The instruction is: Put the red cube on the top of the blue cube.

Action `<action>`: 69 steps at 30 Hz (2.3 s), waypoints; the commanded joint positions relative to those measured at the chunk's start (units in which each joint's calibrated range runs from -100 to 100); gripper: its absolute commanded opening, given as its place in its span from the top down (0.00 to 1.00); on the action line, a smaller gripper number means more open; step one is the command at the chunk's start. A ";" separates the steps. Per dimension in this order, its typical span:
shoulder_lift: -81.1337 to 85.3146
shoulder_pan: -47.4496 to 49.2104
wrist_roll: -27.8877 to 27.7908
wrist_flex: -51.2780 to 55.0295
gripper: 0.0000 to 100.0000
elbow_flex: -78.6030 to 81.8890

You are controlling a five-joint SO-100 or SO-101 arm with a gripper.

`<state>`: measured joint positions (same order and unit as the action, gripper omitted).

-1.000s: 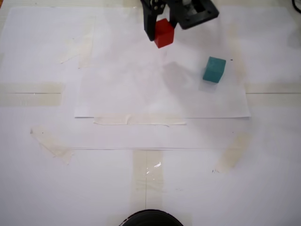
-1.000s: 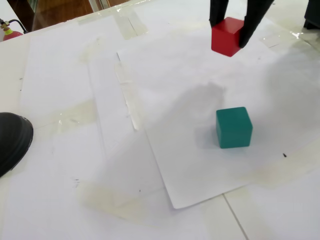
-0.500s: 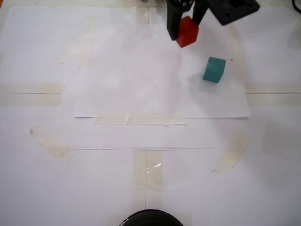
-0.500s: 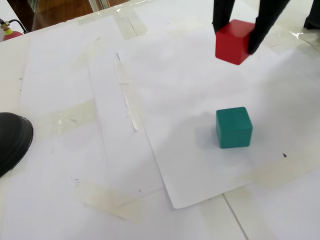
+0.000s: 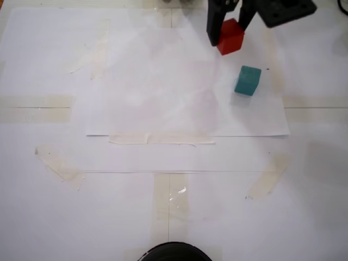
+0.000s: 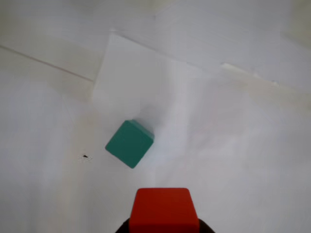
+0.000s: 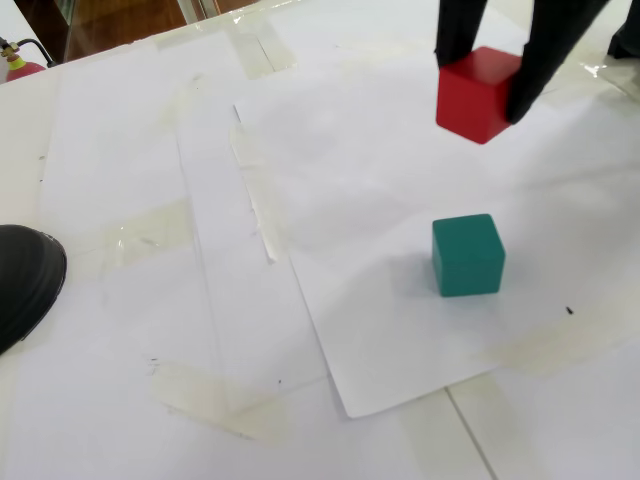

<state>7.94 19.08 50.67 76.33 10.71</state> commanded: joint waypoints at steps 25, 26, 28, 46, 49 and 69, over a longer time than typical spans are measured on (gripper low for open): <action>-12.92 5.60 11.77 -1.28 0.88 -19.29; -13.18 5.75 12.31 -1.28 0.88 -19.65; -13.69 6.05 13.14 -1.20 0.88 -20.38; -18.58 6.73 20.71 -1.20 0.88 -23.10; -20.39 6.51 21.20 -2.01 0.88 -23.65; -23.13 4.92 21.29 -3.56 0.88 -25.01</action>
<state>-16.01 25.37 71.09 73.89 -8.81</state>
